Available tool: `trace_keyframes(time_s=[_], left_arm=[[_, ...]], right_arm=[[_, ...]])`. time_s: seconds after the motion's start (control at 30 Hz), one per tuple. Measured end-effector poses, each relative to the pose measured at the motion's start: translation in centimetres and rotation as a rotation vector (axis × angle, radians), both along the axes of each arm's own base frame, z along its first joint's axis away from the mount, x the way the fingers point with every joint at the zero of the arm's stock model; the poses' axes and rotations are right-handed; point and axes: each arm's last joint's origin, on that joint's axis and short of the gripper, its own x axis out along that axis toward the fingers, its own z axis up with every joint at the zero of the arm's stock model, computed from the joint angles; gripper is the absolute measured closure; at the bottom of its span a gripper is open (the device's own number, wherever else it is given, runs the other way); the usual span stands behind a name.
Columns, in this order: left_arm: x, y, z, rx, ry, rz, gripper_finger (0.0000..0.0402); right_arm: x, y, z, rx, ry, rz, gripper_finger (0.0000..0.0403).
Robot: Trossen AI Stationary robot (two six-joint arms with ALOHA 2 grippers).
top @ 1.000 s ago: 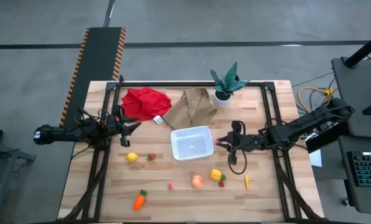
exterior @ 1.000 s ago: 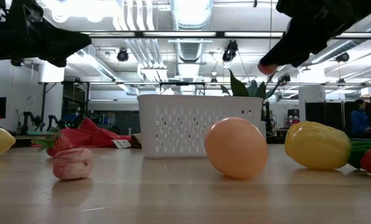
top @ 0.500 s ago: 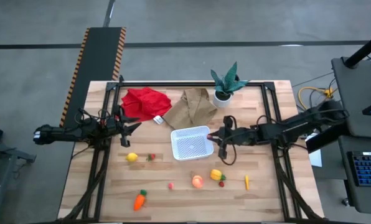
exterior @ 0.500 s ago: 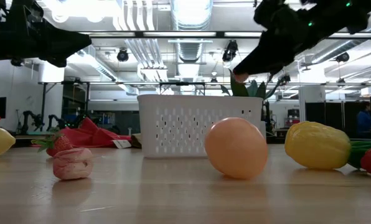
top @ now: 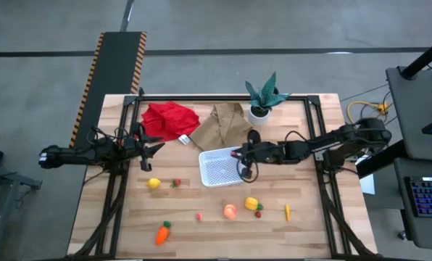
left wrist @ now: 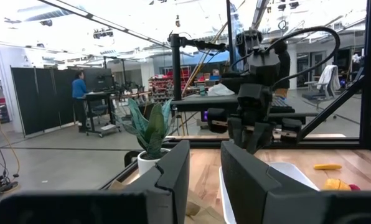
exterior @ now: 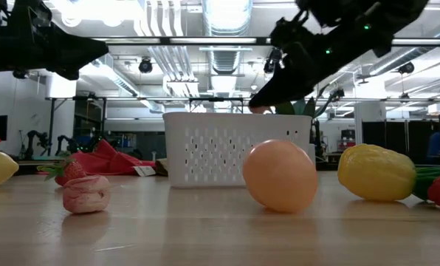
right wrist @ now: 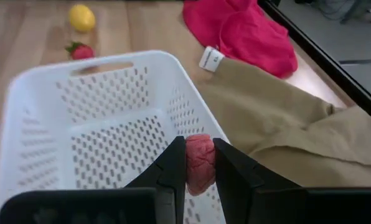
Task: Pick and placing Produce into tupperware
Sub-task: Put the right peach into the white bin
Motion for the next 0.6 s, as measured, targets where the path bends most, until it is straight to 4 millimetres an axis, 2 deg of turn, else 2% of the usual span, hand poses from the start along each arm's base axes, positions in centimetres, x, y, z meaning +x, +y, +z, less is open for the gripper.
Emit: trace_keyframes(time_s=[0.3, 0.6], left_arm=[[0.1, 0.0, -0.1, 0.0, 0.008, 0.0, 0.0322], [0.2, 0.0, -0.2, 0.001, 0.029, 0.0, 0.0322]], right_arm=[[2.6, -0.9, 0.1, -0.033, 0.221, -0.018, 0.0342], [3.3, -1.0, 1.2, -0.053, 0.365, -0.022, 0.0342]])
